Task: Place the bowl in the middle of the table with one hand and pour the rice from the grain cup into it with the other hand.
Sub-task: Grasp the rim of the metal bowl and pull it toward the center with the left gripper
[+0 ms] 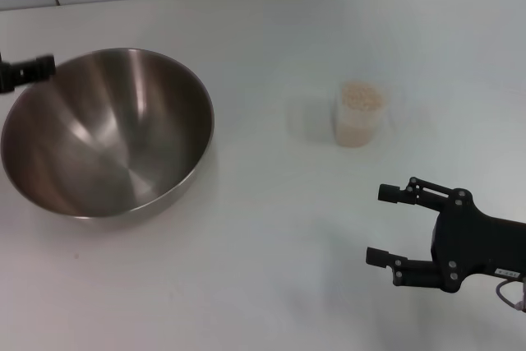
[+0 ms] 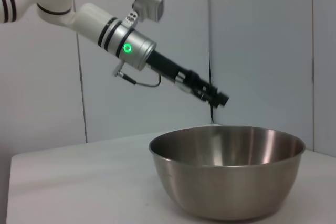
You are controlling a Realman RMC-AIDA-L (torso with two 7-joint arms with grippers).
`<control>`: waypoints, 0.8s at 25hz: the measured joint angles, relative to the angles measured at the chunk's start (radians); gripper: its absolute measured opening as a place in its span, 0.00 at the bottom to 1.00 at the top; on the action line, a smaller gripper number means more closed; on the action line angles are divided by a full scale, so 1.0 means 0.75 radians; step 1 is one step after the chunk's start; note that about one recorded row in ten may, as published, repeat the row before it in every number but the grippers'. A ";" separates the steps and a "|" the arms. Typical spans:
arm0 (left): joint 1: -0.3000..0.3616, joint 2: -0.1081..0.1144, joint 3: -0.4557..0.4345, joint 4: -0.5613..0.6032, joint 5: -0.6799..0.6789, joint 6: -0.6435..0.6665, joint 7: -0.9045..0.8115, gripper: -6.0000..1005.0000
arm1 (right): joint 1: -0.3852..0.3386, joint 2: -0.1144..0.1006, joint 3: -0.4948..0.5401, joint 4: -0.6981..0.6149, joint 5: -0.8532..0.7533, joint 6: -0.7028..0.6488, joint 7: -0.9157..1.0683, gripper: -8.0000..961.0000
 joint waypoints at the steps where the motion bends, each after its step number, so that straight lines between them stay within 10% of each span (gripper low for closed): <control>1: -0.019 -0.001 -0.014 -0.026 0.047 0.030 -0.009 0.86 | 0.002 0.000 0.000 -0.001 0.000 -0.001 0.000 0.85; 20: -0.121 0.001 -0.132 -0.354 0.063 0.052 0.100 0.85 | 0.003 0.000 0.000 -0.002 0.001 0.004 0.000 0.85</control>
